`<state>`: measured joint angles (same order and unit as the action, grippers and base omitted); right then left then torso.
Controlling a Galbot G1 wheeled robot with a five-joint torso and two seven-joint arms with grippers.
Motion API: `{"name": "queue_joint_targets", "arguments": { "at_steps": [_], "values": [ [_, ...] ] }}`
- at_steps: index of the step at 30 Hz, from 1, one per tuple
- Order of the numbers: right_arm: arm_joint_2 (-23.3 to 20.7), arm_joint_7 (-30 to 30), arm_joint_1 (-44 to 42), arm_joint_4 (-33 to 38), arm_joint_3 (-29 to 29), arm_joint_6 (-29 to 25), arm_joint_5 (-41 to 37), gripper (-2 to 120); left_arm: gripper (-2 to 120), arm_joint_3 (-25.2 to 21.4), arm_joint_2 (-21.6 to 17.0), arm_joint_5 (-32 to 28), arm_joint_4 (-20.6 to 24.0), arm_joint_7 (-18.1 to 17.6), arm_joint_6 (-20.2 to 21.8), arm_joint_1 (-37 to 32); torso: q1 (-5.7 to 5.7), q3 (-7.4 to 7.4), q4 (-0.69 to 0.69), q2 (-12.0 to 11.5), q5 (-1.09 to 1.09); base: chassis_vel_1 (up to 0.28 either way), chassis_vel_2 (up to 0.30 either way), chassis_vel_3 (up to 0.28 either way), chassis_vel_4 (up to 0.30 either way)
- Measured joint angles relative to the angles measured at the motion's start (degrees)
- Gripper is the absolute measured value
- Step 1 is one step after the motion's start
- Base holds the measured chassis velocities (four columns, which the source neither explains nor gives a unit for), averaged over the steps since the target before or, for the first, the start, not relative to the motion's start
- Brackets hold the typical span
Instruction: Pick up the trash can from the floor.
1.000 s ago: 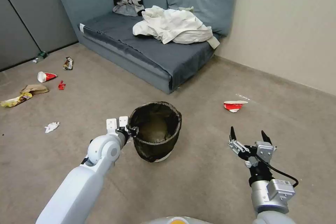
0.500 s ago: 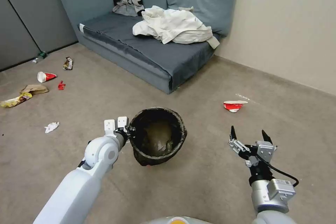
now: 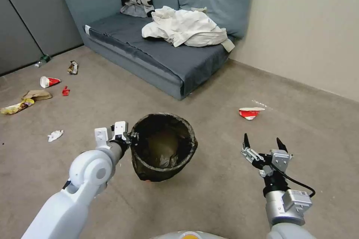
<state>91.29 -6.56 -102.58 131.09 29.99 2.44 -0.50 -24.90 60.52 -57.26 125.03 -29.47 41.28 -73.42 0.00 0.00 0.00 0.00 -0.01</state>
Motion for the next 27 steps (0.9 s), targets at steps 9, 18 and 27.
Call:
{"name": "queue_joint_targets", "arguments": {
  "at_steps": [9,18,27],
  "values": [
    [0.0,0.0,0.2,0.0,0.0,-0.3,0.0,100,4,-1.3,-0.4,-2.3,6.6,-3.1,-1.2,-2.4,0.00,0.00,0.00,0.0,0.00,0.000,0.000,0.000,0.000],
    [0.0,0.0,0.2,0.1,0.1,-0.4,0.0,100,4,-1.7,-0.2,-0.6,9.4,-2.9,-2.3,-5.0,0.00,0.00,0.00,0.0,0.01,0.000,0.000,0.000,0.000],
    [0.0,0.0,0.0,0.5,0.1,-0.6,0.0,100,4,-1.9,-0.1,2.2,9.7,-1.2,-3.6,-6.1,0.00,0.00,0.00,0.0,0.00,0.000,0.000,0.000,0.000]
  ]
}}
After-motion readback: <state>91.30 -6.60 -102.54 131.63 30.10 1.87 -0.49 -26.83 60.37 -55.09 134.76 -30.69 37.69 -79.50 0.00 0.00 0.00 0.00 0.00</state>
